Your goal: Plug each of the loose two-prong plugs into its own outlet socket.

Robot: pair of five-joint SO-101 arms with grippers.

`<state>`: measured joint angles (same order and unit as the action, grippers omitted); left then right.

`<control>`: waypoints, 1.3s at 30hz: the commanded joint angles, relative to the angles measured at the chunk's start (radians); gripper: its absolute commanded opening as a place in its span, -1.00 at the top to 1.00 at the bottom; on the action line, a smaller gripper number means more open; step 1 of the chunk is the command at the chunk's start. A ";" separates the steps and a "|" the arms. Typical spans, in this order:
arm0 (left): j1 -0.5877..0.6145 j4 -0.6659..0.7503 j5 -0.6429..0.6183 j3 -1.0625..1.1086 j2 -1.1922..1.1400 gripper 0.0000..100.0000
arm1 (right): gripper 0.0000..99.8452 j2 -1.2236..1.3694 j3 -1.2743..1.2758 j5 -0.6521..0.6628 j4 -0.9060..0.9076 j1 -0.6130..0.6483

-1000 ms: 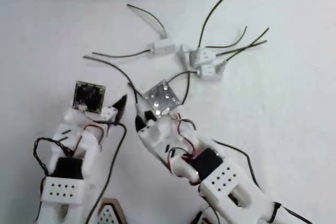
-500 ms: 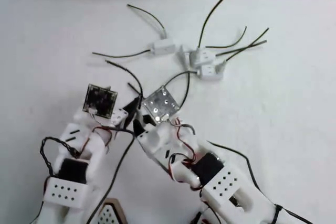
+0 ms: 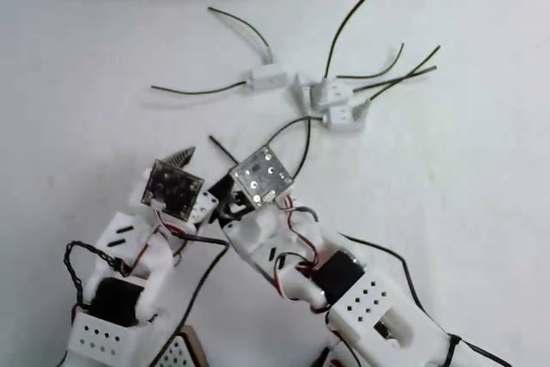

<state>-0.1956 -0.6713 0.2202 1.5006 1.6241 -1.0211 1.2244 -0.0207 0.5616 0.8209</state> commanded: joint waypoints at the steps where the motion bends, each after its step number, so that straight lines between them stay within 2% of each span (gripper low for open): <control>1: 0.028 -0.017 0.008 -0.032 0.019 0.50 | 0.97 -0.027 -0.014 -0.003 -0.024 -0.036; 6: 0.096 -0.068 0.008 -0.035 0.018 0.50 | 0.97 -0.065 -0.012 -0.012 -0.143 -0.255; 11: 0.093 -0.144 0.081 -0.043 0.016 0.44 | 0.97 -0.064 -0.012 -0.144 -0.271 -0.473; 16: 0.087 -0.252 0.126 -0.152 -0.036 0.42 | 0.97 -0.062 -0.011 -0.222 -0.346 -0.618; 21: 0.004 -0.308 0.166 -0.362 -0.329 0.42 | 0.97 -0.062 -0.009 -0.238 -0.377 -0.676; 25: -0.117 -0.342 0.307 -0.509 -0.596 0.42 | 0.97 -0.062 -0.009 -0.238 -0.386 -0.713; 29: -0.260 -0.327 0.468 -0.560 -0.786 0.42 | 0.97 -0.062 -0.014 -0.238 -0.387 -0.751; 33: -0.366 -0.233 0.565 -0.563 -0.944 0.42 | 0.97 -0.062 -0.012 -0.238 -0.409 -0.773; 39: -0.452 -0.025 0.580 -0.569 -1.150 0.42 | 0.97 -0.062 -0.011 -0.238 -0.414 -0.773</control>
<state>-0.5869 -0.8278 0.7864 0.9912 0.5823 -1.0671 1.2229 -0.2509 0.1703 0.0568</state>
